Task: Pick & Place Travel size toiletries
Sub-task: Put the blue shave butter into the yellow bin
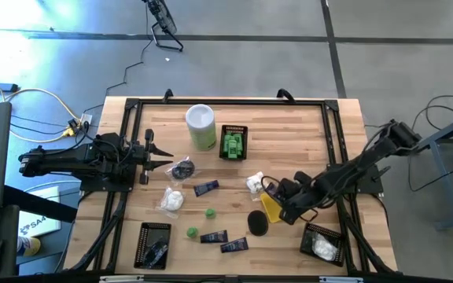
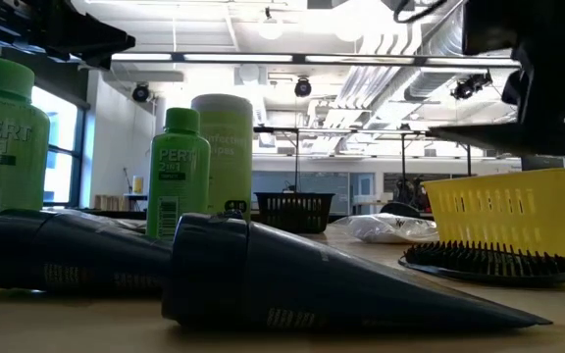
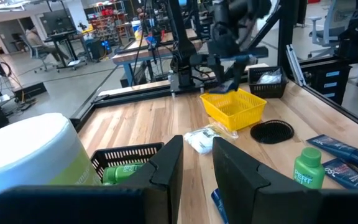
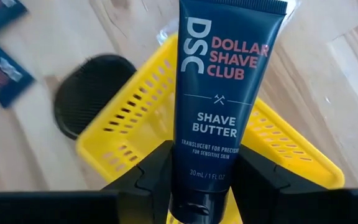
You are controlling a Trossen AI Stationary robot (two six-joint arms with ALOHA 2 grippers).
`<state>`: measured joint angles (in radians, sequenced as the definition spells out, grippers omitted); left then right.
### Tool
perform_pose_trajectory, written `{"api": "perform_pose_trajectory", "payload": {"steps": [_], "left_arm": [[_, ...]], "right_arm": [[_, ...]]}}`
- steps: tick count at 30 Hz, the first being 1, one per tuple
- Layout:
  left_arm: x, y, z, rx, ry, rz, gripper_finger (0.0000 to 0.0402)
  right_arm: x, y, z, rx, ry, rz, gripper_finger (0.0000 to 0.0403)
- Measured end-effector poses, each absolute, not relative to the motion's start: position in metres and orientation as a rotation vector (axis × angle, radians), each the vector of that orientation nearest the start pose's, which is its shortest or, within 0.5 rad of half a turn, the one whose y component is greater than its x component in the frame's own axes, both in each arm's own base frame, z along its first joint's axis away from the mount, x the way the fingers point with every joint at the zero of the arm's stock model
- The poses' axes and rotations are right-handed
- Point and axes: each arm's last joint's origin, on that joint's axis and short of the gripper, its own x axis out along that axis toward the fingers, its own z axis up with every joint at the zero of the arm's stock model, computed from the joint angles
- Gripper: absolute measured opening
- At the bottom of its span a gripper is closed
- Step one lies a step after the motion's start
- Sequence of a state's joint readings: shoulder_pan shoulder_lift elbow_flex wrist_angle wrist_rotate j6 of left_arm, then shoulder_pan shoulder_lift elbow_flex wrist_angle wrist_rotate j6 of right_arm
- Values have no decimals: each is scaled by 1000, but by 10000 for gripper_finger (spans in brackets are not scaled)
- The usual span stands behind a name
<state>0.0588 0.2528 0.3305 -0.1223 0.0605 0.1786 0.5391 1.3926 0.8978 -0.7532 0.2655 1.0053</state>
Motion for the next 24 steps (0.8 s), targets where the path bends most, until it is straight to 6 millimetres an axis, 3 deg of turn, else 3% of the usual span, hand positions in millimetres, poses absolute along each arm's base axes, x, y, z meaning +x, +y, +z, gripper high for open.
{"api": "perform_pose_trajectory", "payload": {"steps": [8, 18, 24], "left_arm": [[100, 4, 244, 176, 47, -2, 84], [100, 4, 244, 172, 48, -2, 84], [100, 4, 244, 173, 47, -3, 84]], "right_arm": [[219, 132, 188, 316, 1199, -344, 132], [219, 134, 185, 329, 1204, -361, 134], [219, 135, 185, 387, 1211, -384, 158]]}}
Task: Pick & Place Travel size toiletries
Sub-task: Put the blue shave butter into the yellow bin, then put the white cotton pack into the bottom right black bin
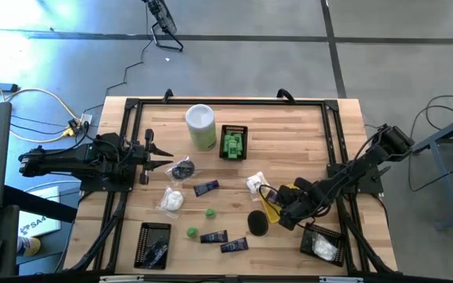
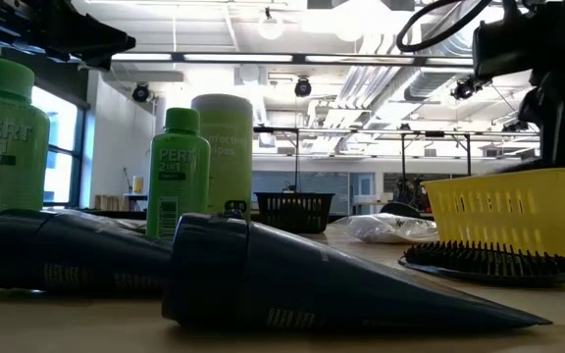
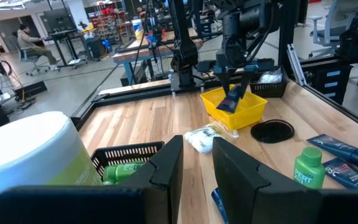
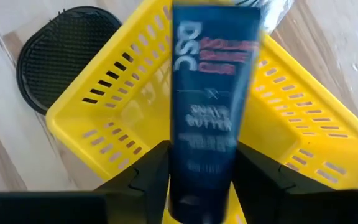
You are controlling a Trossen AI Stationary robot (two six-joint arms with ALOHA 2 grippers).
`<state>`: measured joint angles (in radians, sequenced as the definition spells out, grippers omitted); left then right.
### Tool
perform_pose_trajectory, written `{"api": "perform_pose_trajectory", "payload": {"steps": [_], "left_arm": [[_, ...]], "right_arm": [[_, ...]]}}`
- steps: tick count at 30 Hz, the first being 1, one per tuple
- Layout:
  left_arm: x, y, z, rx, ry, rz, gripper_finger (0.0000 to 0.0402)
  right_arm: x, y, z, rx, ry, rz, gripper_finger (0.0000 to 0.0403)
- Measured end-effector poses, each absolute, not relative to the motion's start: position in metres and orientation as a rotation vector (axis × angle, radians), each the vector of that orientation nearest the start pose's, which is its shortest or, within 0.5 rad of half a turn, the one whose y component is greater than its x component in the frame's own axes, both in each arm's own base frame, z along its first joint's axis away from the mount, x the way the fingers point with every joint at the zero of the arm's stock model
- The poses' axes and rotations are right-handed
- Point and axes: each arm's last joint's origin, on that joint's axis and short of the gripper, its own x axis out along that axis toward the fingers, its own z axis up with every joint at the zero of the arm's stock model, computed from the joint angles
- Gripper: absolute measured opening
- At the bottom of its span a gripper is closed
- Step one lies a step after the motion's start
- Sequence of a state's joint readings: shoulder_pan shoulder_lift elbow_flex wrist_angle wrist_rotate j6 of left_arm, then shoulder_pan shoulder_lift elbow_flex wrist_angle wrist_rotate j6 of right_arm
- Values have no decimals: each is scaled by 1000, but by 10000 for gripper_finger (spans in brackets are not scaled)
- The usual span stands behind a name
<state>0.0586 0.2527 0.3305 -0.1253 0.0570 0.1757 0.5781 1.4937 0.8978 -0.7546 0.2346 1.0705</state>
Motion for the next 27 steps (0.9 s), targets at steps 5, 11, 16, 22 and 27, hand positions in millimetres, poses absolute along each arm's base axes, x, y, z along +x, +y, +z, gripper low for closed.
{"api": "perform_pose_trajectory", "payload": {"steps": [5, 11, 16, 22, 27], "left_arm": [[100, 4, 244, 173, 48, -3, 84], [100, 4, 244, 174, 48, -3, 84], [100, 4, 244, 176, 48, -3, 84], [100, 4, 243, 175, 53, -4, 84], [100, 4, 243, 175, 53, -4, 84]], "right_arm": [[219, 135, 185, 386, 1212, -384, 191], [219, 134, 185, 365, 1214, -371, 207], [223, 131, 185, 399, 1213, -374, 192], [230, 124, 187, 506, 1252, -333, 165], [237, 116, 187, 584, 1275, -312, 139]]}}
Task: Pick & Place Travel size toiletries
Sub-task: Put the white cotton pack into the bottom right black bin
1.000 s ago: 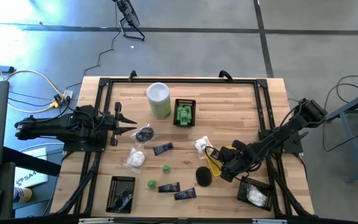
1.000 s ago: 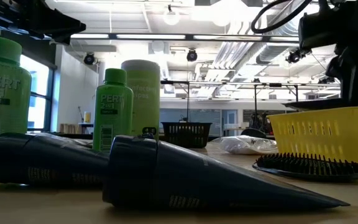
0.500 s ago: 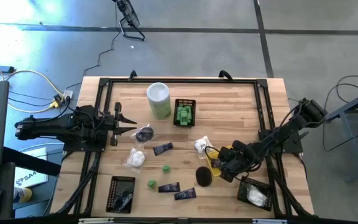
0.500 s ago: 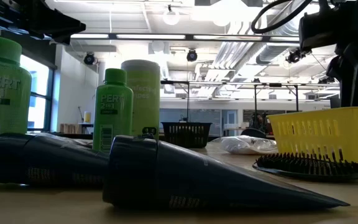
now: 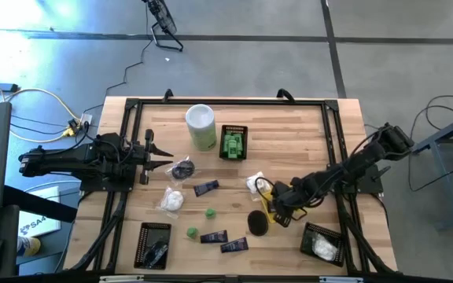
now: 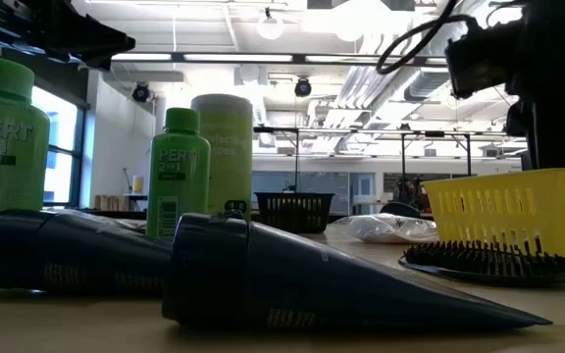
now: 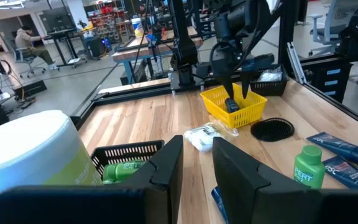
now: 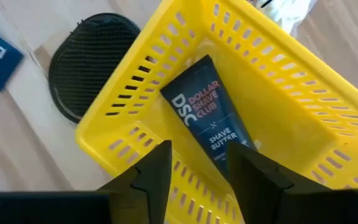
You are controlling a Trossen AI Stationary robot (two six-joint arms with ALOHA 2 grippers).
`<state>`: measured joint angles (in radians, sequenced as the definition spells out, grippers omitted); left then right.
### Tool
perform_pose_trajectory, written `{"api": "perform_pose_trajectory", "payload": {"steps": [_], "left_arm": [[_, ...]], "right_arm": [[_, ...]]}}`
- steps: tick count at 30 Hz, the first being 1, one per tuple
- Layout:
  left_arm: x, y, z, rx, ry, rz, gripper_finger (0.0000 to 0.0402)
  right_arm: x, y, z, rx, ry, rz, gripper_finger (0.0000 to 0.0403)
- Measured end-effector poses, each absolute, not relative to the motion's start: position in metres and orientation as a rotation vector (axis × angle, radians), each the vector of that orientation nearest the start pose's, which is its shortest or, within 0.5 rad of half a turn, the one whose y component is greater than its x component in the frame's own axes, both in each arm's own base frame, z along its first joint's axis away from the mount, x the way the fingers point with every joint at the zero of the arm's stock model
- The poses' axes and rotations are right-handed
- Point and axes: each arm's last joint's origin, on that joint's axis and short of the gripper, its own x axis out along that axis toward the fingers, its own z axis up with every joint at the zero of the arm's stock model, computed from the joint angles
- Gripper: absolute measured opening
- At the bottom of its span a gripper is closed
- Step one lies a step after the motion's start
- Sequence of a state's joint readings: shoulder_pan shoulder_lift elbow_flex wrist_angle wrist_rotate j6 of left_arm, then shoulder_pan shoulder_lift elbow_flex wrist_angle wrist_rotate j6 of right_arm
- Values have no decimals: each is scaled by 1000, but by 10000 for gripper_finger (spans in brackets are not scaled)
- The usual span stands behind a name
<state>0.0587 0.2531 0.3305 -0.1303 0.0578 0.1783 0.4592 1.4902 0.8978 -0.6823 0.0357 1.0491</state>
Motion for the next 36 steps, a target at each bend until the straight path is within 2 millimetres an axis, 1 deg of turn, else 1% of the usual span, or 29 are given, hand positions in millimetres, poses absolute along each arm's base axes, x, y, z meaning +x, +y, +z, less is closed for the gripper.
{"api": "perform_pose_trajectory", "payload": {"steps": [9, 14, 19, 23, 27, 30, 36], "left_arm": [[100, 4, 243, 175, 52, -4, 84], [100, 4, 243, 175, 52, -4, 84], [100, 4, 243, 175, 52, -4, 84], [100, 4, 243, 175, 52, -4, 84], [100, 4, 243, 175, 52, -5, 84], [100, 4, 243, 175, 52, -4, 84], [100, 4, 243, 175, 52, -5, 84]], "right_arm": [[244, 105, 188, 682, 1310, -270, 93], [246, 103, 188, 665, 1309, -251, 65], [246, 98, 194, 652, 1278, -237, 38], [247, 93, 203, 622, 1185, -239, 21], [253, 90, 212, 577, 1074, -192, 11], [256, 87, 221, 556, 987, -150, 7], [262, 78, 236, 488, 825, -156, 8]]}}
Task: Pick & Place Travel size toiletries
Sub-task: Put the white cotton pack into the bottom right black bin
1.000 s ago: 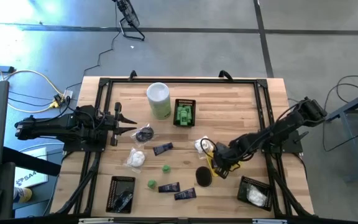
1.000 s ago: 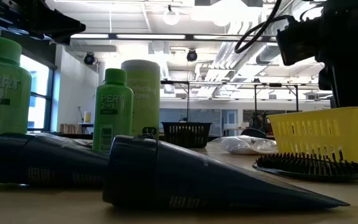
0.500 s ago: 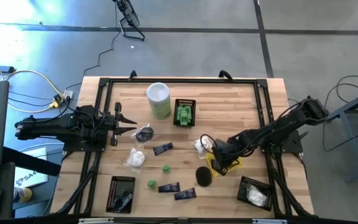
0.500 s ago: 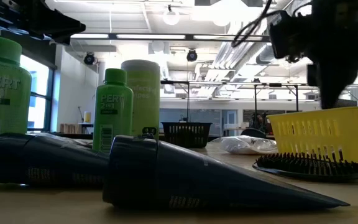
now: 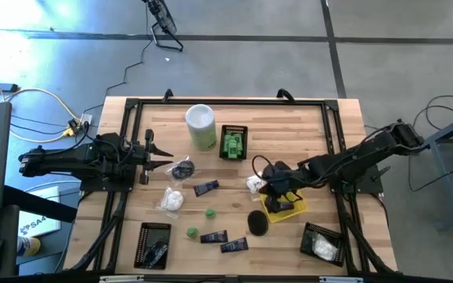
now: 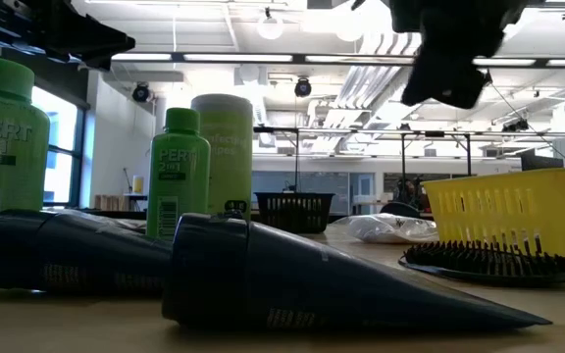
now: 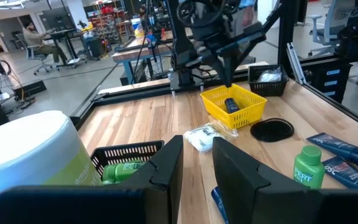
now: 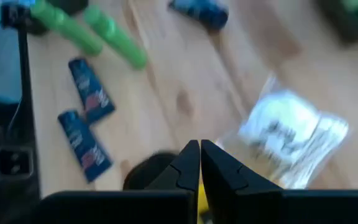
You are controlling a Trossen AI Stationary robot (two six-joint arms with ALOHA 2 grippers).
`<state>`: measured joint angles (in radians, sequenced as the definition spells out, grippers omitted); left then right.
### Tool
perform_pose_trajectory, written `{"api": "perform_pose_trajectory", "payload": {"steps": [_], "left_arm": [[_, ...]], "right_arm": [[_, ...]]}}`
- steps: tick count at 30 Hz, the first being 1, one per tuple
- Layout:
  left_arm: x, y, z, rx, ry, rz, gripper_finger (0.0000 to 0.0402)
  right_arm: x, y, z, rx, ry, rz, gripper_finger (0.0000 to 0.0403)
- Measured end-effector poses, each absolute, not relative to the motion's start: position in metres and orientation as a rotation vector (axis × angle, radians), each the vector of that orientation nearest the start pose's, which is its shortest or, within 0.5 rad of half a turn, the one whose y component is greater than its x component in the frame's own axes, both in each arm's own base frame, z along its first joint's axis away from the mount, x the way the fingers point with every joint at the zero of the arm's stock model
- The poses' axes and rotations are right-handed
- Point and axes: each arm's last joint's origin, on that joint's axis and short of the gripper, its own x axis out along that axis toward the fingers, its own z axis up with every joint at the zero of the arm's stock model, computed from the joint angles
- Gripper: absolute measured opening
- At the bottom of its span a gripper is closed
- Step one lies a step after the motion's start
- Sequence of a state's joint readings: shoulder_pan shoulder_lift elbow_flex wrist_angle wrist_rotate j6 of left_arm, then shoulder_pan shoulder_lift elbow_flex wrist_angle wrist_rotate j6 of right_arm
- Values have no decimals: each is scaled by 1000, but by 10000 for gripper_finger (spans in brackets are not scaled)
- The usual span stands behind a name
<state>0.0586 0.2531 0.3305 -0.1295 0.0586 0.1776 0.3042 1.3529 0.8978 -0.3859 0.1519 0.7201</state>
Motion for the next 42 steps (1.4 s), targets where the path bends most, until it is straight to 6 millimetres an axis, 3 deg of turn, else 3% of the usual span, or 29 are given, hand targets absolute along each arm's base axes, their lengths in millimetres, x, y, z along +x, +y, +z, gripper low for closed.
{"api": "perform_pose_trajectory", "payload": {"steps": [9, 27, 34, 38, 42], "left_arm": [[100, 4, 243, 174, 52, -8, 84], [100, 4, 243, 174, 60, -6, 84], [100, 4, 243, 174, 60, -3, 84], [100, 4, 243, 174, 60, -3, 84], [100, 4, 243, 174, 60, -4, 84]], "right_arm": [[276, 64, 246, 364, 665, -157, 9], [284, 56, 255, 337, 541, -174, 8], [287, 39, 255, 479, 513, -264, 10], [289, 32, 249, 499, 557, -283, 32], [288, 31, 243, 510, 600, -303, 79]]}}
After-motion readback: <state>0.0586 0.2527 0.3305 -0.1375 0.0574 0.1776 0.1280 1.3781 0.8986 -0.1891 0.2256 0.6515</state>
